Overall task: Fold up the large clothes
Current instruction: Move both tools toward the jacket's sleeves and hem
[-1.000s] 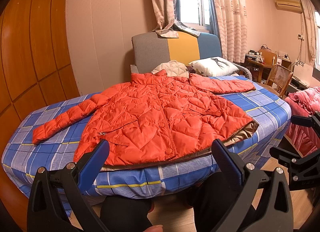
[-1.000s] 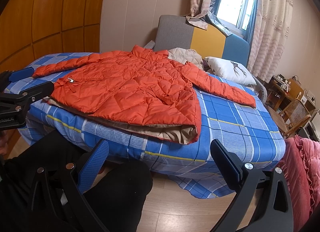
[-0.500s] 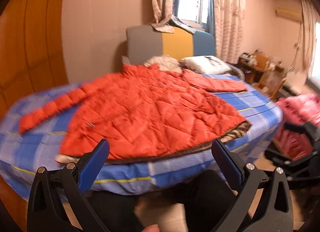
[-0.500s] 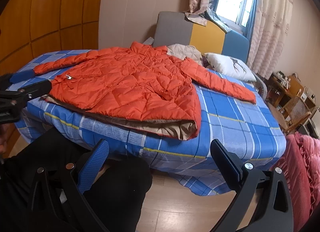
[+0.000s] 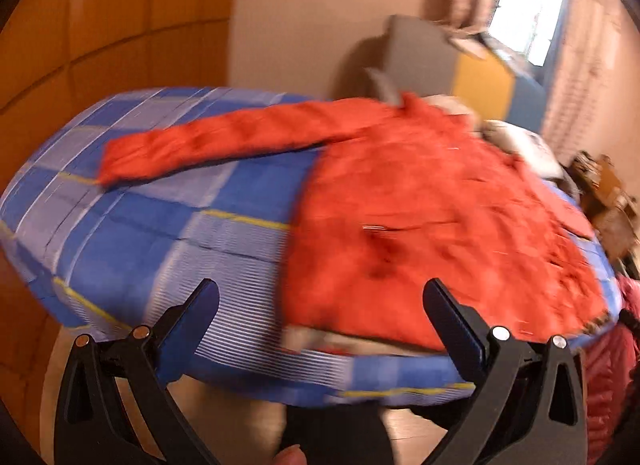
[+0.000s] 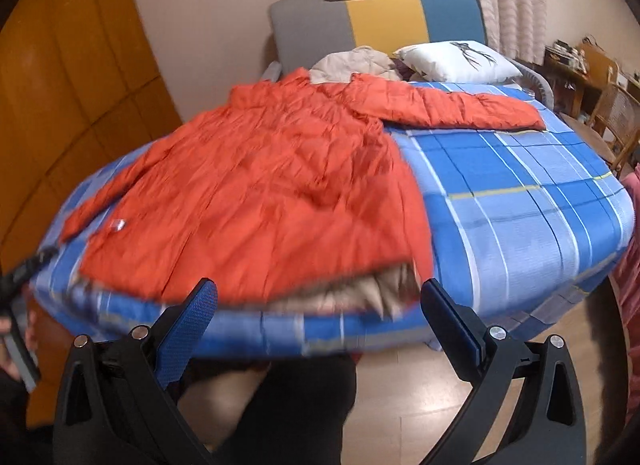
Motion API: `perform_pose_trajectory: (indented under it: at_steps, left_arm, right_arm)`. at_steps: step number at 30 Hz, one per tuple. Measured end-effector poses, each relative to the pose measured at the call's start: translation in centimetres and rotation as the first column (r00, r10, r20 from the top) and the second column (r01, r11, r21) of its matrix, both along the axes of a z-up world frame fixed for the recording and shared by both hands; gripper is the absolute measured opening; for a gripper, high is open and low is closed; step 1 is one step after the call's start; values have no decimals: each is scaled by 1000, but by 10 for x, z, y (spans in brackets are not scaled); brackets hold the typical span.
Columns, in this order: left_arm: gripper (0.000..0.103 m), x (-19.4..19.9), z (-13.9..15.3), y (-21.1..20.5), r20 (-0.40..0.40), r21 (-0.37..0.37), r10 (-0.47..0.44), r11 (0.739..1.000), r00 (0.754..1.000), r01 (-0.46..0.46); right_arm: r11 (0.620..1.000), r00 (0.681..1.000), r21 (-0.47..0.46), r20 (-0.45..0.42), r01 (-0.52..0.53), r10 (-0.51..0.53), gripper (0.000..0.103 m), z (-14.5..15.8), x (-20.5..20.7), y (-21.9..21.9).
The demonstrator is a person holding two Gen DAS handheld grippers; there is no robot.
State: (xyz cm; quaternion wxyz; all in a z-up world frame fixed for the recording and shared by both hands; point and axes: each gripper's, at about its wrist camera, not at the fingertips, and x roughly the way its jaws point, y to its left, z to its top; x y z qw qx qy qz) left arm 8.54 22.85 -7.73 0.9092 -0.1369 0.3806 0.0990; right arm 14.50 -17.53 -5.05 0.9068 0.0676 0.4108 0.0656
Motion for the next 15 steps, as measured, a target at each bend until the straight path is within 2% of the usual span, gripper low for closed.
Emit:
perform_pose_trajectory:
  at_steps: [2, 5, 9, 11, 13, 15]
  left_arm:
    - [101, 8, -16, 24, -44, -71, 26, 997, 999, -29]
    - [100, 16, -37, 44, -71, -157, 41, 986, 997, -51]
    - [77, 31, -56, 43, -96, -235, 10, 972, 995, -32]
    - [72, 39, -65, 36, -104, -271, -24, 963, 994, -5]
    - [56, 47, -71, 31, -115, -296, -45, 955, 992, 9]
    - [20, 50, -69, 25, -95, -292, -81, 955, 992, 51]
  right_arm:
    - [1000, 999, -7, -35, 30, -30, 100, -9, 26, -3]
    - [998, 995, 9, -86, 55, -54, 100, -23, 56, -10]
    - [998, 991, -1, -119, 61, -60, 100, -32, 77, -11]
    - [999, 991, 0, -125, 54, -53, 97, -35, 80, -9]
    - [999, 990, -11, -133, 45, -46, 88, -38, 82, -5]
    - [999, 989, -25, -139, 40, -43, 64, -40, 82, -3]
